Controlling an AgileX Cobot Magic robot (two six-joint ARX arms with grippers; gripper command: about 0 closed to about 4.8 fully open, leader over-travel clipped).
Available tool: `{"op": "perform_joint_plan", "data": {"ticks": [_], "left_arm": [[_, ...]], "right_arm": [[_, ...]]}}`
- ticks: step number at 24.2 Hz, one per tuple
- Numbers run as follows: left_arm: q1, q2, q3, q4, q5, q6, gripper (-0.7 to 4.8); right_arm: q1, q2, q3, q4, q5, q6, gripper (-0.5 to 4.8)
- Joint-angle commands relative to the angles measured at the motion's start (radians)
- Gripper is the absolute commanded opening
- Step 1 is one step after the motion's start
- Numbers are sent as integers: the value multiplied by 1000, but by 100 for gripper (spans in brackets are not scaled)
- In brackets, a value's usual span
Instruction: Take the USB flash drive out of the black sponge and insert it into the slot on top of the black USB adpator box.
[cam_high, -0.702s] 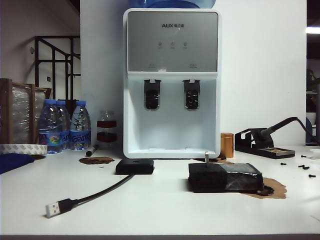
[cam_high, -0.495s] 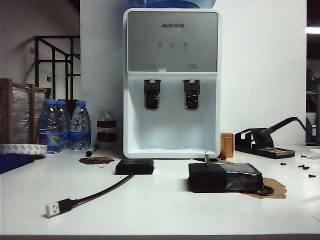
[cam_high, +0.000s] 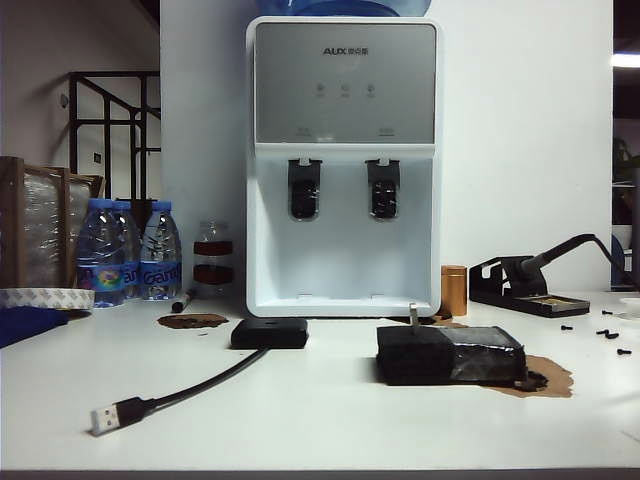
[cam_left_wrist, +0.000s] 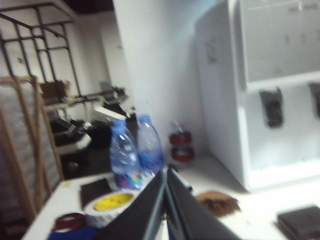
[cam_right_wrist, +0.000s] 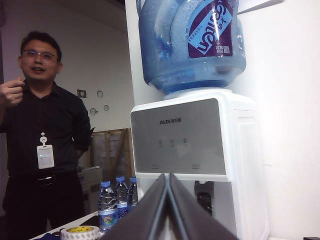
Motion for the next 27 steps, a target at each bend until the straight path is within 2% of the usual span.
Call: {"op": "perform_joint_plan", "data": {"ticks": [1,7,11,13,17,19,24,27], "left_arm": [[0,2,61,27,-39,-16,-4],[0,3,170,23,-40,-82,-4],[0,10,283,26,3,-86,-4],[0,37,337,32,-2,-116,-4],[0,168,466,114,-7,-147,-4],[0,235,516,168,-5,-188,-4],[0,386,615,229,95,-218,-4],[0,439,627,255,100,-238,-4]], "right_arm": [[1,0,-4,16,1,6,-1],[1,0,-4,13,1,6,0],[1,0,-4,13,1,6,-1],[1,0,-4,13,1,6,-1],[1,0,-4,12,-3,7,-1],[1,0,-4,12,-3,7,-1],[1,0,-2,22,-2,7,-1],[1,0,47,18,3,22,-1]]}}
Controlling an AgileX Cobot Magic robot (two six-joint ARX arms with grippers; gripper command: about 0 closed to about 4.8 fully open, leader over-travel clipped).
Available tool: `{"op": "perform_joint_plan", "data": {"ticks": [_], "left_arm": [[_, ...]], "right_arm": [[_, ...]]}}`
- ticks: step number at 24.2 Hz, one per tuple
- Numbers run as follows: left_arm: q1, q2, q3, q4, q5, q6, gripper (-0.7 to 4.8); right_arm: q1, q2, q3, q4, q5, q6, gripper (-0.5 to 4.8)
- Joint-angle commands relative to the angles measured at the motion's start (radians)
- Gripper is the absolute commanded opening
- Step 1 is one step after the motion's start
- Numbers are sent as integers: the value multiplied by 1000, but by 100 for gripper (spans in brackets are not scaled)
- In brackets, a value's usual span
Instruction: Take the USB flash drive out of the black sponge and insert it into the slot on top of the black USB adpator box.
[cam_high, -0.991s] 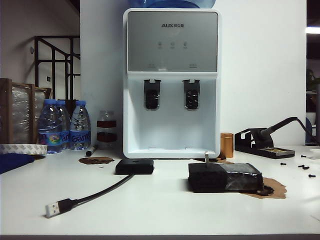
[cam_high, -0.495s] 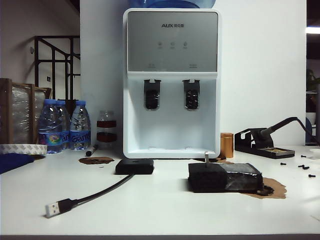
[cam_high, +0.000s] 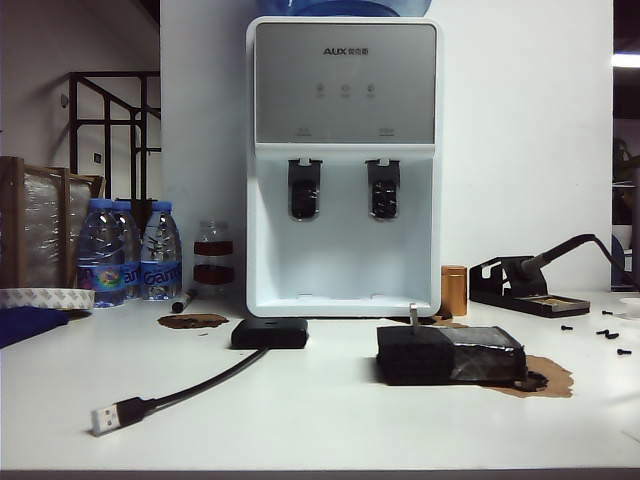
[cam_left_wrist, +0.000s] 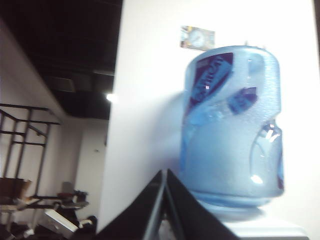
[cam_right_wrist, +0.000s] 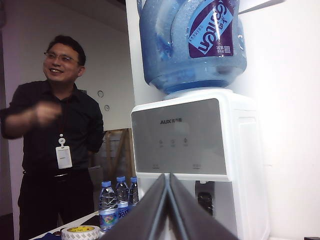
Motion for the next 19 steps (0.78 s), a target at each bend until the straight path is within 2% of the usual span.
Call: {"op": "perform_joint_plan", "data": {"ticks": [1,3,4,5,7,9,11,13,14,16,19], "left_arm": [[0,45,8,18,-37,-12,-4],[0,56,8,-42,-137,-12,-4],[0,56,7,-122,-174,-12,-4],[0,55,6,-208,-195,-10,-4],[0,53,6,-284,-204,-8,-4],[0,53,6,-282,-203,-8,-4],[0,55,6,-274,-117,-8,-4],[0,55,6,-272,69,-8,-4],[0,58,6,-266,199,-8,-4],[0,76,6,-256,328,-7,-4],[0,161,5,-250,392,55,-4]], "right_arm": [[1,0,78,7,3,53,-1],[1,0,148,-61,0,60,-1],[1,1,200,-140,0,47,-1],[1,2,251,-211,-9,28,0],[1,20,313,-277,-68,24,-1],[1,56,366,-337,-105,24,-1],[1,137,457,-392,-194,24,-1],[1,234,557,-431,-267,24,-1],[1,318,635,-428,-343,24,0],[2,430,750,-428,-410,-1,1],[2,592,929,-431,-483,-10,9]]}}
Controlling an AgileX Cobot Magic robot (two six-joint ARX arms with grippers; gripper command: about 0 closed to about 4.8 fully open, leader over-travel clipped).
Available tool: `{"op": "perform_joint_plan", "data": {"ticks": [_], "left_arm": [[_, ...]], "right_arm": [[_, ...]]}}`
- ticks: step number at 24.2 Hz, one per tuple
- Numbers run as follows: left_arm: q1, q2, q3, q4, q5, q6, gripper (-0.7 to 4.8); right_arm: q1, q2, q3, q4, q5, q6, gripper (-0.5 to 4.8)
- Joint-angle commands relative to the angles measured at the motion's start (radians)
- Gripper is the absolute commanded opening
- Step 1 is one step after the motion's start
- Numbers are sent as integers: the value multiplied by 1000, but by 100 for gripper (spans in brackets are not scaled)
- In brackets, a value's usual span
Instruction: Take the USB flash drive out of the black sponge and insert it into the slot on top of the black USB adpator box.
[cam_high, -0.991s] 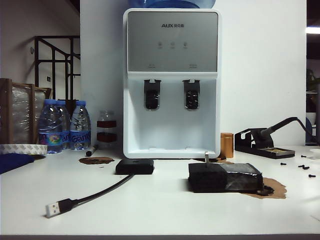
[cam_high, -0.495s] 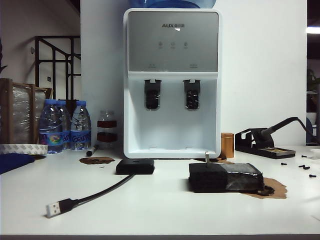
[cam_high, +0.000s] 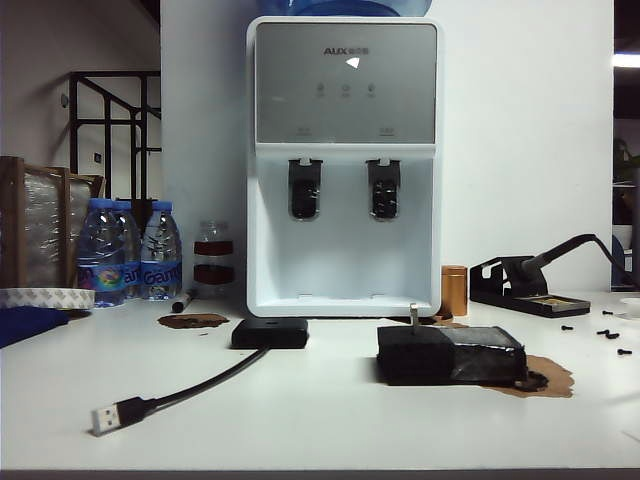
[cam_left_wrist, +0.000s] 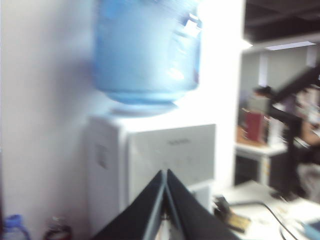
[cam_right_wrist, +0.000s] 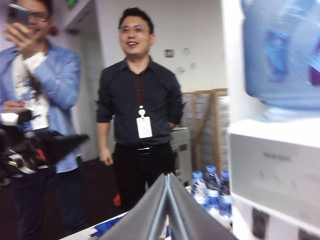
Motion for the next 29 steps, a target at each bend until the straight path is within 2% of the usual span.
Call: {"op": "perform_joint_plan", "data": {"ticks": [1,2,3,4,6,7,8,9,10,11,12,13,14,15,16,17,19,21,22,23,27,29], "left_arm": [[0,112,2,5,51,94,-4],[0,159,2,12,50,114,-4],[0,190,2,23,51,122,-4],[0,242,2,53,51,132,-4],[-1,330,1,114,67,131,-4],[-1,367,1,136,100,131,-4],[-2,426,0,160,154,130,-4],[-2,458,0,171,176,130,-4],[-3,517,-3,187,225,131,-4],[-3,557,-5,203,262,133,-4],[-3,615,-10,232,305,164,-4],[-3,653,-11,253,322,195,-4],[-3,714,-10,293,363,251,-4],[-3,753,-11,320,410,279,-4],[-2,807,-10,360,491,291,-4],[-2,842,-10,401,527,291,-4],[-2,894,-10,454,566,291,-4],[-3,966,-10,500,636,291,-4],[-3,983,-10,505,638,291,-4],[-3,1014,-8,508,631,291,-4],[-45,1121,-8,572,620,296,-4],[-102,1177,-2,658,548,295,-4]], "right_arm": [[4,146,164,4,-102,-9,11],[14,193,212,-17,-125,-10,61],[27,211,233,-37,-124,-11,85],[57,235,259,-61,-115,-53,151],[137,270,283,-114,-41,-128,225],[181,285,291,-143,-6,-166,225],[267,305,303,-224,130,-275,225],[318,310,307,-285,257,-332,225],[457,315,307,-397,567,-522,225],[529,319,307,-429,674,-563,229],[677,332,301,-439,889,-602,235],[764,340,288,-403,993,-600,244],[880,359,249,-270,1150,-570,246],[940,379,219,-171,1198,-566,247],[1021,418,169,-24,1302,-527,246],[1057,443,142,42,1383,-505,247],[1089,488,106,129,1502,-494,246],[1096,540,60,220,1584,-471,247],[1096,549,39,254,1592,-447,247],[1096,567,-26,376,1640,-387,246],[1096,577,-271,768,1842,-338,246],[1096,583,-356,793,1814,-340,246]]}}
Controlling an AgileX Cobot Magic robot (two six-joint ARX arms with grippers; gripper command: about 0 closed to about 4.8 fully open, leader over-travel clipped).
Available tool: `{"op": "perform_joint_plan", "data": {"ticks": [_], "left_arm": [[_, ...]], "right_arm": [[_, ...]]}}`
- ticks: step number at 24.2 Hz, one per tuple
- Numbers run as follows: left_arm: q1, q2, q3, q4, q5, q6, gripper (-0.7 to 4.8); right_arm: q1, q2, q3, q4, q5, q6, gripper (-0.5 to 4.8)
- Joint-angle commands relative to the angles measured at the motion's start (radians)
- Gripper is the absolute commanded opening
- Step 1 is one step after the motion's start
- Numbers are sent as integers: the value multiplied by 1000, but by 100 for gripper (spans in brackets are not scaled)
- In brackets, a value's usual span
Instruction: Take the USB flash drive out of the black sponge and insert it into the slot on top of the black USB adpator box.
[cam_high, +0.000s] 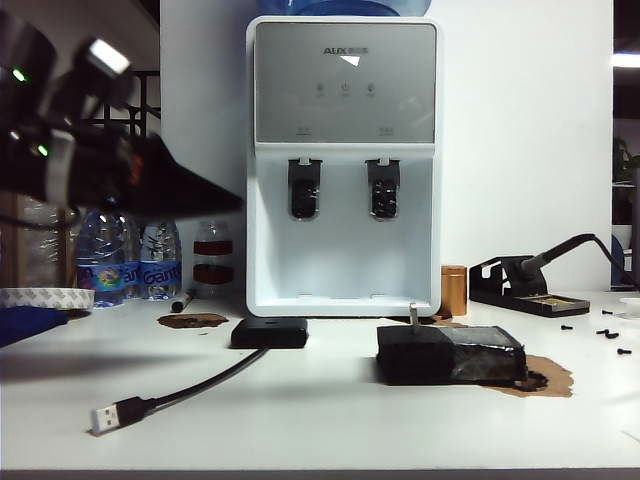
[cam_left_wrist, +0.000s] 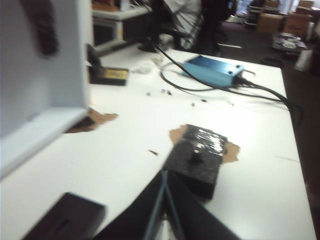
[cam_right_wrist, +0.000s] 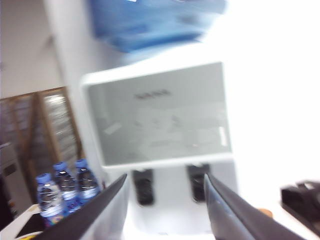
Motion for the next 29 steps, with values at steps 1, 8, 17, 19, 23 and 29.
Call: {"op": "perform_joint_plan", "data": {"ticks": [1,8,17,19,23,29], "left_arm": [[-79,65,16,132,-88,8,-4],[-253,173,147,139,-258,11,-4],[-277,282,261,11,-294,12,-4],[-269,282,261,-16,-270,12,-4],[-260,282,261,-35,-225,12,-4],[-260,283,261,-88,-196,35,-4]], "right_arm": [[3,9,-88,83,-22,8,245],[0,216,-139,101,-81,125,233],[-70,407,-237,245,-169,313,233],[-70,430,-233,267,-192,285,231],[-86,606,-213,446,-291,201,219],[-112,660,-192,545,-254,82,219]]}}
